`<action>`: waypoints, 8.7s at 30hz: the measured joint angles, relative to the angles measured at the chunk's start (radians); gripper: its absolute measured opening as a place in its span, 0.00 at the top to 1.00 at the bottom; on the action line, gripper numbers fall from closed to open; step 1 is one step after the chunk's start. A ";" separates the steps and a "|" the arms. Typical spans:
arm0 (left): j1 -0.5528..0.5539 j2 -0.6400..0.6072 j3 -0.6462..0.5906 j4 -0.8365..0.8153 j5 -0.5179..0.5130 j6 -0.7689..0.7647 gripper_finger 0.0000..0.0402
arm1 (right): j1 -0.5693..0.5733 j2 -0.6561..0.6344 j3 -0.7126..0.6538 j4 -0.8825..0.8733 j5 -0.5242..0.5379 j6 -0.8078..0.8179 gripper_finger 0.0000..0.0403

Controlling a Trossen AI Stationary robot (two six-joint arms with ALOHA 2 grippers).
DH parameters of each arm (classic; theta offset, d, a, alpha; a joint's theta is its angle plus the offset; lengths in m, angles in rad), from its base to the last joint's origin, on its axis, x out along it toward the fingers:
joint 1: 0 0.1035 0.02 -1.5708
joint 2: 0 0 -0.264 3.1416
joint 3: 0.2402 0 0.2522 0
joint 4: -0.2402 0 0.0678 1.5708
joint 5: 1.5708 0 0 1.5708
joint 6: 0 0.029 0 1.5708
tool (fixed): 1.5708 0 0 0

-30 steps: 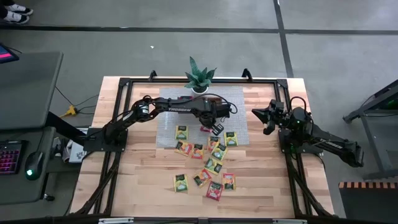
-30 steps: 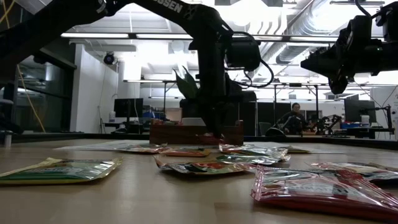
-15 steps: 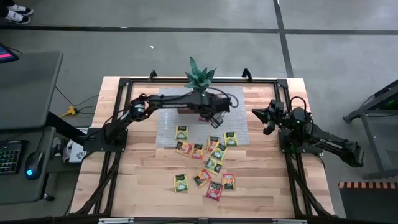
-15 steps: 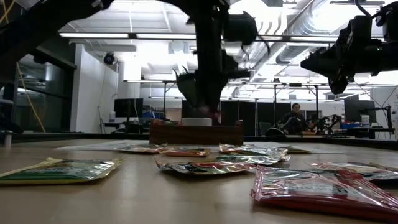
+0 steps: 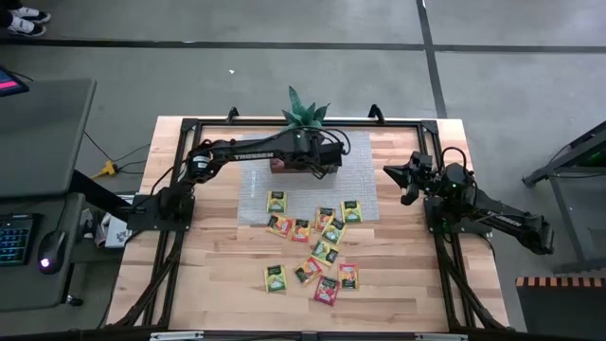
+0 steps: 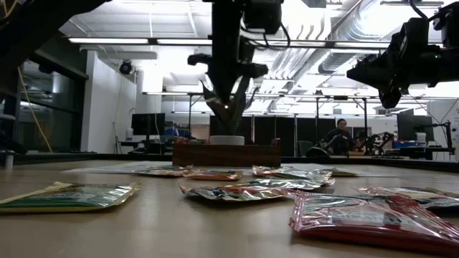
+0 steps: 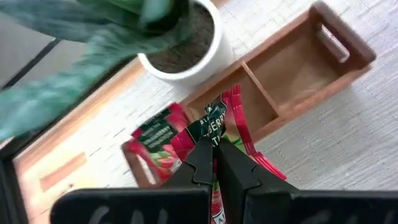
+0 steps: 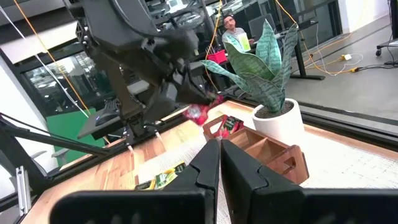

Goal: Pick & Place Tea
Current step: Put the red tea bag into the left section of the wooden organizer

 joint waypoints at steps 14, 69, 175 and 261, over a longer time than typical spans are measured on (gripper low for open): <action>-0.003 -0.385 -0.565 0.263 -0.116 -0.201 1.00 | 0.000 0.000 0.000 0.000 0.000 0.000 0.97; 0.084 -0.293 -0.917 0.894 -0.139 0.195 0.62 | 0.000 0.006 0.000 0.000 -0.003 0.000 0.97; -0.564 -0.438 -0.915 1.137 0.516 -0.468 0.50 | 0.000 0.005 0.000 0.005 0.039 0.252 0.97; -0.592 -0.438 -0.915 1.082 0.504 -0.292 0.50 | 1.262 1.918 1.164 -0.206 0.667 0.714 0.97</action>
